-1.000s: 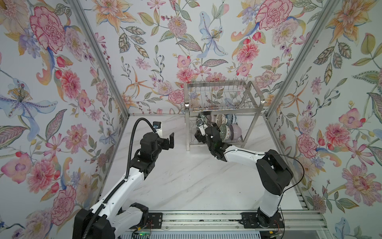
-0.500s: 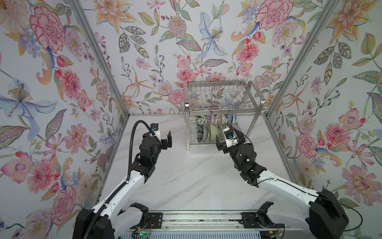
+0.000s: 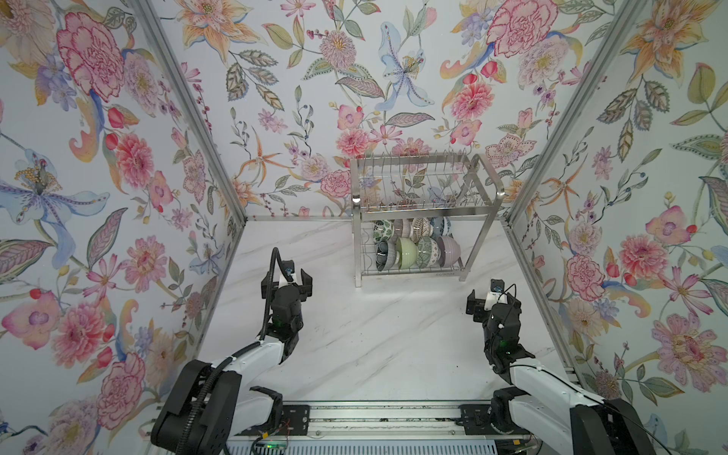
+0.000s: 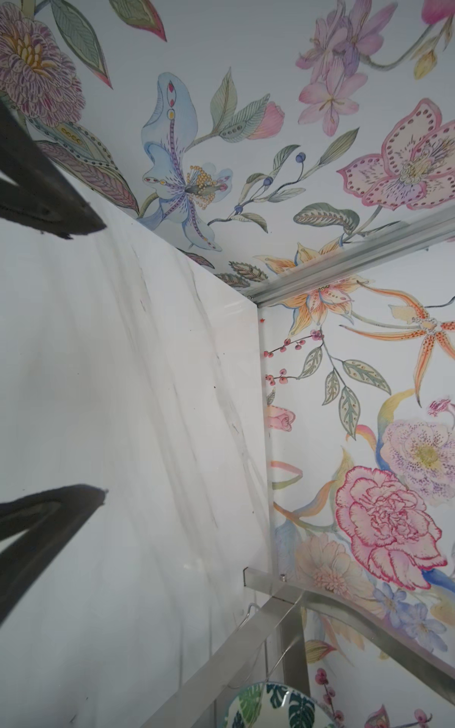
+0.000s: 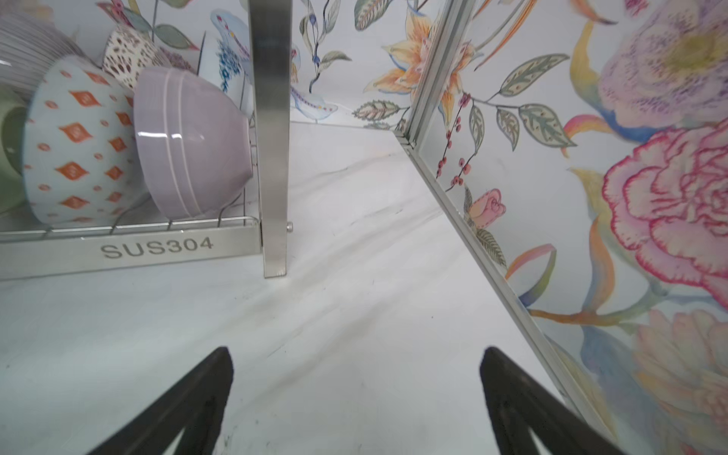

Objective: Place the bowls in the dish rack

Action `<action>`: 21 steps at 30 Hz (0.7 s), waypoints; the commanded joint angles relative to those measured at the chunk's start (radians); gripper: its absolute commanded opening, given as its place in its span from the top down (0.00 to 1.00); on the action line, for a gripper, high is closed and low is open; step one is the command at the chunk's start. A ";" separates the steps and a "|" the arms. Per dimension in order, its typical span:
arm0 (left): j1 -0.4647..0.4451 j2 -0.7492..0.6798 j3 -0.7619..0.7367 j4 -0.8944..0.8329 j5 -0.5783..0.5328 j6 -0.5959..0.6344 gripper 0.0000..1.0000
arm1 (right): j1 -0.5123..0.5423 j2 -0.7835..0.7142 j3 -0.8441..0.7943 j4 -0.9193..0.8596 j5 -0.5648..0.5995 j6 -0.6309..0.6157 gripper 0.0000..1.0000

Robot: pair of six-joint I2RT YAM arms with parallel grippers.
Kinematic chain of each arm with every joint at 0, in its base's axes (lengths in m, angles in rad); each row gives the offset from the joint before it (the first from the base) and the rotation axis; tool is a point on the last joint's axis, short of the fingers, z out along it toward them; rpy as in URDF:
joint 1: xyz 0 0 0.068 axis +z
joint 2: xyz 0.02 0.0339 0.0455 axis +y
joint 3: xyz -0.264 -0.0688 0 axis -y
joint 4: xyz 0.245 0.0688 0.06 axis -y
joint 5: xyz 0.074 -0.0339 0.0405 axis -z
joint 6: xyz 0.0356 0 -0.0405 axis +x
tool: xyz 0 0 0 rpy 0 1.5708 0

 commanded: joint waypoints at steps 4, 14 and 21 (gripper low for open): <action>0.075 0.144 -0.037 0.212 0.004 0.053 0.01 | -0.029 0.210 0.073 0.228 -0.093 -0.001 0.01; 0.202 0.287 -0.128 0.515 0.179 0.031 0.01 | -0.132 0.471 0.116 0.448 -0.245 0.044 0.01; 0.216 0.335 -0.145 0.600 0.198 0.035 0.01 | -0.132 0.469 0.117 0.440 -0.247 0.046 0.01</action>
